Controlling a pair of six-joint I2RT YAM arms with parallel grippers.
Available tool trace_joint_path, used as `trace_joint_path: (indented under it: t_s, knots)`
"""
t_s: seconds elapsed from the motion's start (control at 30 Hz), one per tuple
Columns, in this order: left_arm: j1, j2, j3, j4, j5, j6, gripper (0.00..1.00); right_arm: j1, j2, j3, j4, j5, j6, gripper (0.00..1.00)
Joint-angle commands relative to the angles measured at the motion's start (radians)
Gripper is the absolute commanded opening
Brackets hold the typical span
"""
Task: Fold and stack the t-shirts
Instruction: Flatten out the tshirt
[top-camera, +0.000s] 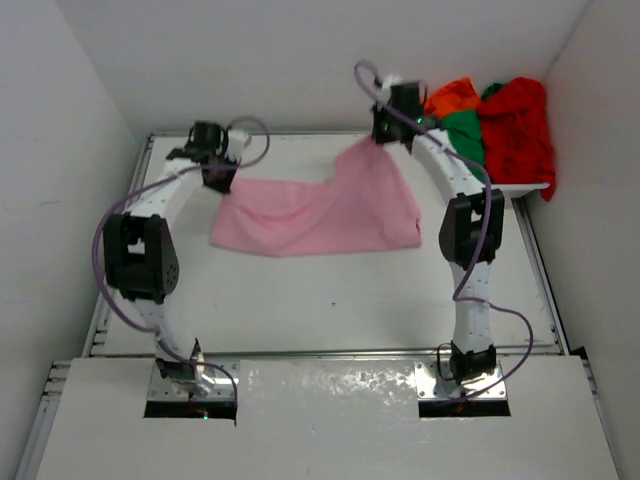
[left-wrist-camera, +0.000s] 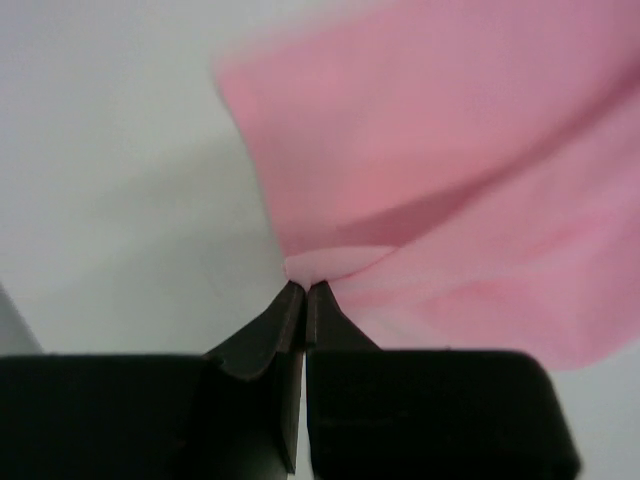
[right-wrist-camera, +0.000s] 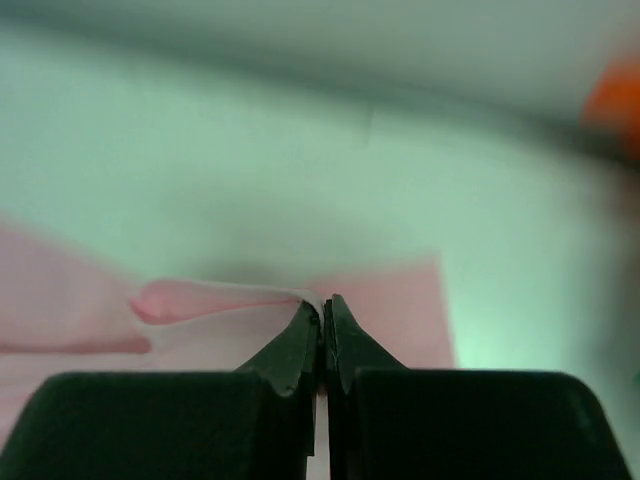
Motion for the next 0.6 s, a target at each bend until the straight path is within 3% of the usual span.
trace_joint_path:
  t_s: [0.0, 0.03, 0.07, 0.13, 0.2, 0.37, 0.47, 0.57]
  knots:
    - [0.032, 0.065, 0.401, 0.118, 0.049, -0.121, 0.0, -0.082, 0.003, 0.434, 0.126, -0.036, 0.197, 0.0]
    - [0.038, 0.11, 0.478, 0.127, 0.059, -0.176, 0.0, -0.093, -0.037, 0.444, 0.274, -0.044, 0.234, 0.0]
    - [0.044, 0.125, 0.621, 0.15, 0.071, -0.201, 0.0, -0.111, -0.081, 0.398, 0.36, -0.035, 0.268, 0.0]
    - [0.052, 0.148, 0.758, 0.206, 0.077, -0.239, 0.0, -0.127, -0.205, 0.253, 0.59, -0.029, 0.305, 0.0]
    - [0.052, 0.126, 0.78, 0.265, 0.08, -0.246, 0.0, -0.136, -0.218, 0.308, 0.613, -0.045, 0.293, 0.0]
    - [0.052, 0.05, 0.67, 0.418, 0.108, -0.214, 0.0, -0.147, -0.241, 0.303, 0.654, -0.136, 0.247, 0.0]
    - [0.057, 0.015, 0.597, 0.411, 0.108, -0.198, 0.0, -0.147, -0.322, 0.142, 0.66, -0.206, 0.216, 0.0]
    - [0.057, -0.048, 0.462, 0.373, 0.131, -0.134, 0.0, -0.144, -0.507, -0.195, 0.738, -0.277, 0.19, 0.0]
